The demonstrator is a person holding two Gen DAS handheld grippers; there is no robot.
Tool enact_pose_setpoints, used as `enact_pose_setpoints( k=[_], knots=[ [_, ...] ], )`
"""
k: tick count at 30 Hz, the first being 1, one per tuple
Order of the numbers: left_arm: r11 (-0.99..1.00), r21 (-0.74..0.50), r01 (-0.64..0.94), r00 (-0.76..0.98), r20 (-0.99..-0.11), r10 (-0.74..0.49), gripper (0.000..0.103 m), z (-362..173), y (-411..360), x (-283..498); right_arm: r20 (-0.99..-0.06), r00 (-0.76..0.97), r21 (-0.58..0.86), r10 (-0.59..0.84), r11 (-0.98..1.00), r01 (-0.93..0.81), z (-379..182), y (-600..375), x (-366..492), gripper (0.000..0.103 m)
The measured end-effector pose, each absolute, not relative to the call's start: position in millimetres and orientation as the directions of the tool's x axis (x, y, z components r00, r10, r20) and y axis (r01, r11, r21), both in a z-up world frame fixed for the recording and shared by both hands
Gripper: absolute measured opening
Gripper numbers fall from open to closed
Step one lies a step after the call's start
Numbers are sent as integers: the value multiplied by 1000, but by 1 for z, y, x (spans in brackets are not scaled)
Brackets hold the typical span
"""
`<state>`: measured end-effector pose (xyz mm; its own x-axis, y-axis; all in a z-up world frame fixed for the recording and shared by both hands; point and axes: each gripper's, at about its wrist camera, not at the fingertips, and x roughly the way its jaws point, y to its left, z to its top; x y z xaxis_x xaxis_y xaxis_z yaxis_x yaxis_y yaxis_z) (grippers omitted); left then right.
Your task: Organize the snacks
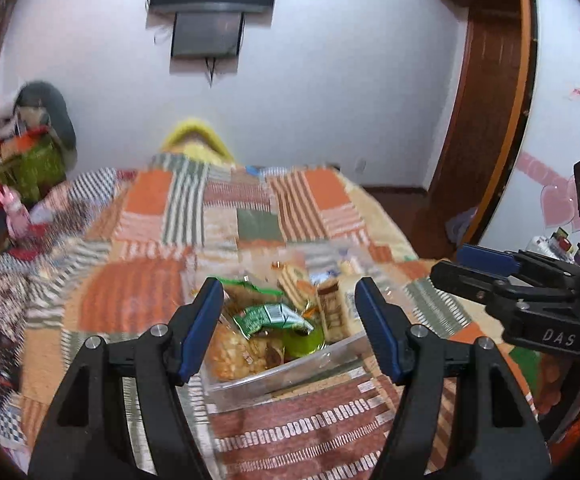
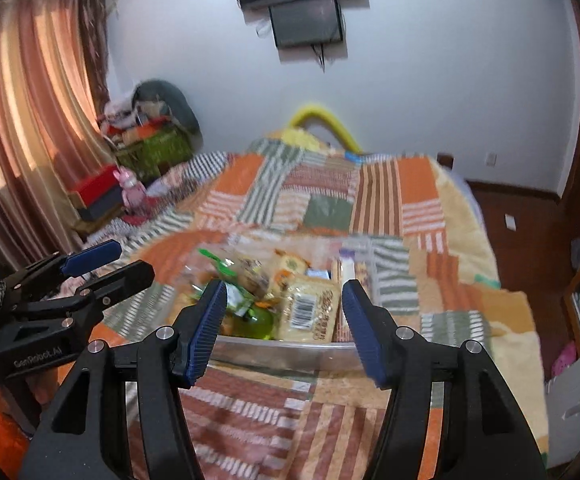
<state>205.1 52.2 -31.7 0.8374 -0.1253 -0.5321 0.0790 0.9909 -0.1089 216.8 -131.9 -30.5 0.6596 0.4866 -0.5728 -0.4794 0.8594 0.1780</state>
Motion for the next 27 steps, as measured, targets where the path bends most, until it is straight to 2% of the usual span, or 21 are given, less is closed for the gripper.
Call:
enact_pose_setpoints(
  k=[6,8,11,13,17,19,21,23,27],
  knots=[
    [994,-73,80,914,-393,-102,71,15,51,144,-463,718,191,520,850,-492,8,-144,171,57],
    [995,-67,73,932,-349,-92,79,25,50,125,-438,737,175,515,853,-492,15,-145,158,59],
    [997,-53,62,957,-280,-74,90,37,49,98,-397,763,159,509,857,-489,24,-146,140,67],
    [997,-46,68,965,-252,-78,94,44,47,83,-376,777,150,506,860,-488,27,-146,130,73],
    [997,-33,64,973,-222,-69,102,50,45,64,-340,805,123,486,872,-475,32,-142,115,86],
    [998,-29,58,975,-215,-63,103,52,44,58,-331,810,122,484,873,-472,33,-141,111,90],
    [998,-33,60,973,-220,-66,103,51,44,55,-322,816,123,480,876,-467,32,-141,106,99],
    [997,-38,63,971,-229,-70,103,49,43,54,-307,830,120,466,884,-451,32,-141,103,103],
    [997,-45,59,970,-234,-68,103,47,43,50,-303,836,121,458,888,-443,31,-141,102,103]
  ],
)
